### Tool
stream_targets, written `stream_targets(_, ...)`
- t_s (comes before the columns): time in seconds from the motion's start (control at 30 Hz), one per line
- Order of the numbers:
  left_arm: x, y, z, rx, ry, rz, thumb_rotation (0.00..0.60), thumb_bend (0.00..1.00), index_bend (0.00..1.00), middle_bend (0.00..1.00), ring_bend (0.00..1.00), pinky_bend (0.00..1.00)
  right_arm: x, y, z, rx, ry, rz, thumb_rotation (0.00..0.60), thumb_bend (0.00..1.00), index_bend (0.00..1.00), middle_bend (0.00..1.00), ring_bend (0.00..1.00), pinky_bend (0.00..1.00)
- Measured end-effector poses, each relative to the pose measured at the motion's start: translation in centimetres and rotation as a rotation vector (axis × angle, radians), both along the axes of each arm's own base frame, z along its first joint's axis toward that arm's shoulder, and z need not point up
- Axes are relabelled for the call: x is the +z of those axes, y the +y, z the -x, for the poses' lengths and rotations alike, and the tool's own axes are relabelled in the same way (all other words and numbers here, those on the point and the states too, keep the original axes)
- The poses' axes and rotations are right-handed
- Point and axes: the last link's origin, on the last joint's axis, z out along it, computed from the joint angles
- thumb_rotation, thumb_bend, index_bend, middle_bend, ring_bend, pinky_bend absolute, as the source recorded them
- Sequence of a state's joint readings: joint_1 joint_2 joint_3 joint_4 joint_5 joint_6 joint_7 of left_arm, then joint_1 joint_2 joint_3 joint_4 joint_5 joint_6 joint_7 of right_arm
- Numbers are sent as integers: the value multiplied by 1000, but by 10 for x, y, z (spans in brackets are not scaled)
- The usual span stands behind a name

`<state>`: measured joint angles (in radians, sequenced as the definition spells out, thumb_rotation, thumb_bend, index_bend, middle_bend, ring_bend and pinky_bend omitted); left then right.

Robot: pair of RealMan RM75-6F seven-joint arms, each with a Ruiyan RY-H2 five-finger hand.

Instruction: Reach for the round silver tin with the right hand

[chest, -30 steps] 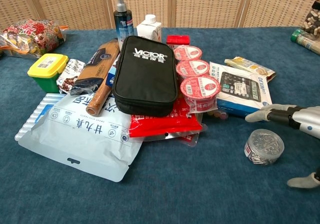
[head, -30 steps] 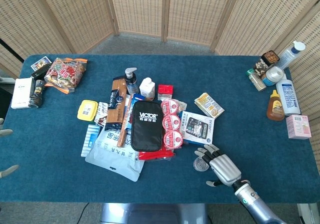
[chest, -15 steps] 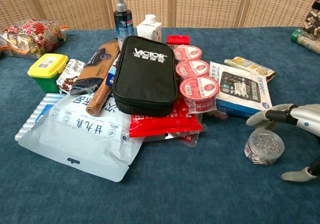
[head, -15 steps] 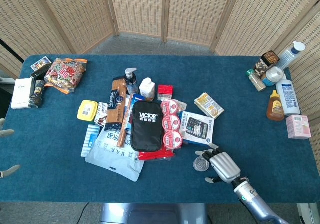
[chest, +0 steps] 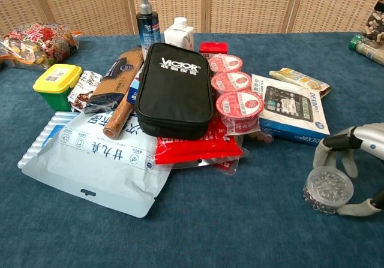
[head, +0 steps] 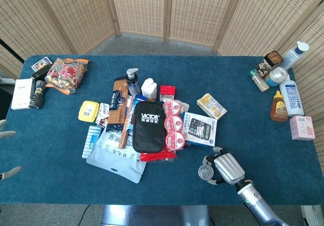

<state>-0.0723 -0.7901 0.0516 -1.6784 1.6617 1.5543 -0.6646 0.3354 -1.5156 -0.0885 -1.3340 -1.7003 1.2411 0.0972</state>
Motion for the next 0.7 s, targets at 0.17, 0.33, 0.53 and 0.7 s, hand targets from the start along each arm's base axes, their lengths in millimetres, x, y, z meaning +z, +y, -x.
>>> stream_targets(0.17, -1, 0, -1, -2, 2, 4, 600, 0, 240, 0, 0, 0, 9, 5, 2, 7, -5, 35, 600, 0, 506, 656, 628, 615)
stream_targets(0.33, -1, -1, -1, -5, 1, 4, 600, 0, 240, 0, 0, 0, 23, 9, 0, 21, -6, 74, 600, 0, 506, 656, 629, 615)
stream_targets(0.53, 0, -2, -2, -8, -4, 5, 600, 0, 241, 0, 0, 0, 42, 6, -7, 37, -13, 120, 600, 0, 513, 656, 628, 614)
stream_targets(0.7, 0, -2, -2, -9, -7, 5, 600, 0, 240, 0, 0, 0, 62, -1, -21, 58, -22, 167, 600, 0, 509, 656, 628, 615)
